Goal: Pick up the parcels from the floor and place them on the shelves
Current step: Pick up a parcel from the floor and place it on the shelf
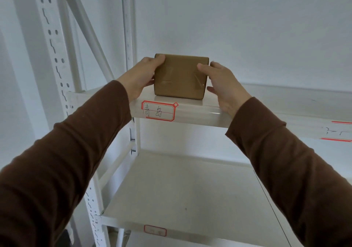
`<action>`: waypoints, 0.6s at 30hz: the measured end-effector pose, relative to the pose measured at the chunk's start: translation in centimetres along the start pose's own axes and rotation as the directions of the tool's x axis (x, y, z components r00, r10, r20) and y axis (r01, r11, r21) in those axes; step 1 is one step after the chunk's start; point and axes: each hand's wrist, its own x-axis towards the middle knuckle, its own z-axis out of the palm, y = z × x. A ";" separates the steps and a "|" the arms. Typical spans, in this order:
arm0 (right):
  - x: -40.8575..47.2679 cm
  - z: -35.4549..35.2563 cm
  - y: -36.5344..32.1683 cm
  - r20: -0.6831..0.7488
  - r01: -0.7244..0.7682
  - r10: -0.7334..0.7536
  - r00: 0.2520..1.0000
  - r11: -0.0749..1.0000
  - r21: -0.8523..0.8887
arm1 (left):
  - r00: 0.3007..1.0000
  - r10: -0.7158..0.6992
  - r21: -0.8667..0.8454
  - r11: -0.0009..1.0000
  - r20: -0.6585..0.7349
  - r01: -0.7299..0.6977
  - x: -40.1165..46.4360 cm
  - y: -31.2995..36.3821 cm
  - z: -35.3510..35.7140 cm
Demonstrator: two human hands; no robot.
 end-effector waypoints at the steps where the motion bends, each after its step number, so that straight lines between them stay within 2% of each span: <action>1: -0.1 0.3 -0.1 -0.054 0.039 -0.041 0.998 0.999 -0.031 | 1.000 0.014 0.042 0.999 -0.020 -0.013 -0.1 0.0 -0.4; 3: -0.5 1.2 -0.1 -0.180 0.192 -0.221 0.959 0.967 -0.165 | 0.995 0.051 0.119 0.992 -0.084 -0.041 -1.1 0.1 -1.1; 6: -2.2 4.1 0.2 -0.226 0.475 -0.557 0.799 0.816 -0.330 | 0.966 0.185 0.147 0.976 -0.178 -0.159 -4.1 -0.1 -2.7; 8: -3.7 6.7 0.7 -0.199 0.603 -0.680 0.705 0.724 -0.336 | 0.921 0.304 0.199 0.945 -0.241 -0.260 -6.8 -0.9 -4.0; 10: -5.1 10.0 1.6 -0.152 0.687 -0.732 0.665 0.678 -0.261 | 0.871 0.378 0.260 0.916 -0.313 -0.305 -9.8 -2.4 -5.7; 12: -6.3 12.9 2.9 -0.099 0.709 -0.728 0.678 0.684 -0.169 | 0.850 0.395 0.287 0.908 -0.349 -0.304 -12.5 -3.8 -6.9; 15: -8.2 17.8 5.1 0.062 0.661 -0.660 0.749 0.750 -0.010 | 0.827 0.354 0.320 0.920 -0.436 -0.225 -17.2 -7.2 -9.4; 18: -11.1 22.2 7.4 0.293 0.466 -0.478 0.828 0.877 0.114 | 0.808 0.269 0.345 0.934 -0.525 -0.087 -22.7 -11.0 -11.2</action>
